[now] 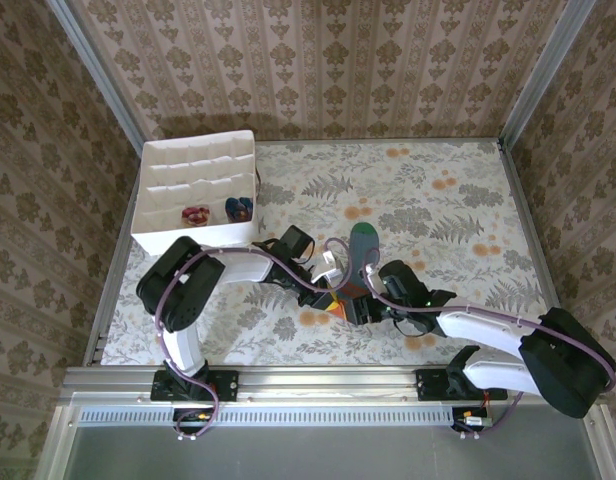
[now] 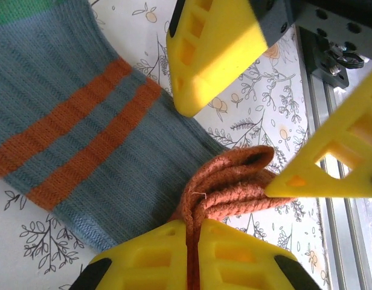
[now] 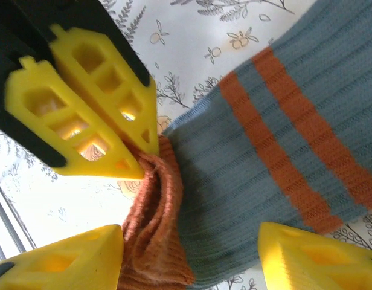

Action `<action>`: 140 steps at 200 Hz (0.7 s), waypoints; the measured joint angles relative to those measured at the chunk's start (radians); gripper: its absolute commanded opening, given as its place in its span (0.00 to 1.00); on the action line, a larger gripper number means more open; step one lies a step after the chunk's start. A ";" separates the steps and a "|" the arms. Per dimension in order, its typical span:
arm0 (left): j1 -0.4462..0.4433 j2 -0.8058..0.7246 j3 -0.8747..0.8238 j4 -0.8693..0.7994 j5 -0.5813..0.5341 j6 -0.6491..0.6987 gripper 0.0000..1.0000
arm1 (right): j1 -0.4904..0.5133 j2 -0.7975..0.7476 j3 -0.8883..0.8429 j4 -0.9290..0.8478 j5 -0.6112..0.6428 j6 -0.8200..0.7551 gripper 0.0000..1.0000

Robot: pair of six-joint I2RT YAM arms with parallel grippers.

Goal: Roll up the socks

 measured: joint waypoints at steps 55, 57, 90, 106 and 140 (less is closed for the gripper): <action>0.000 0.045 0.039 -0.015 -0.021 -0.008 0.00 | 0.013 -0.021 0.013 0.000 0.008 0.000 0.61; 0.000 0.046 0.040 -0.015 -0.021 -0.011 0.00 | 0.014 -0.019 0.014 0.000 0.008 0.000 0.61; 0.000 0.051 0.047 -0.018 -0.026 -0.026 0.00 | 0.024 0.062 0.053 -0.007 0.012 0.002 0.51; 0.000 0.051 0.047 -0.018 -0.026 -0.027 0.00 | 0.029 0.111 0.084 -0.031 0.033 0.001 0.36; 0.000 0.051 0.046 -0.015 -0.034 -0.026 0.00 | 0.031 0.175 0.141 -0.101 0.121 0.045 0.32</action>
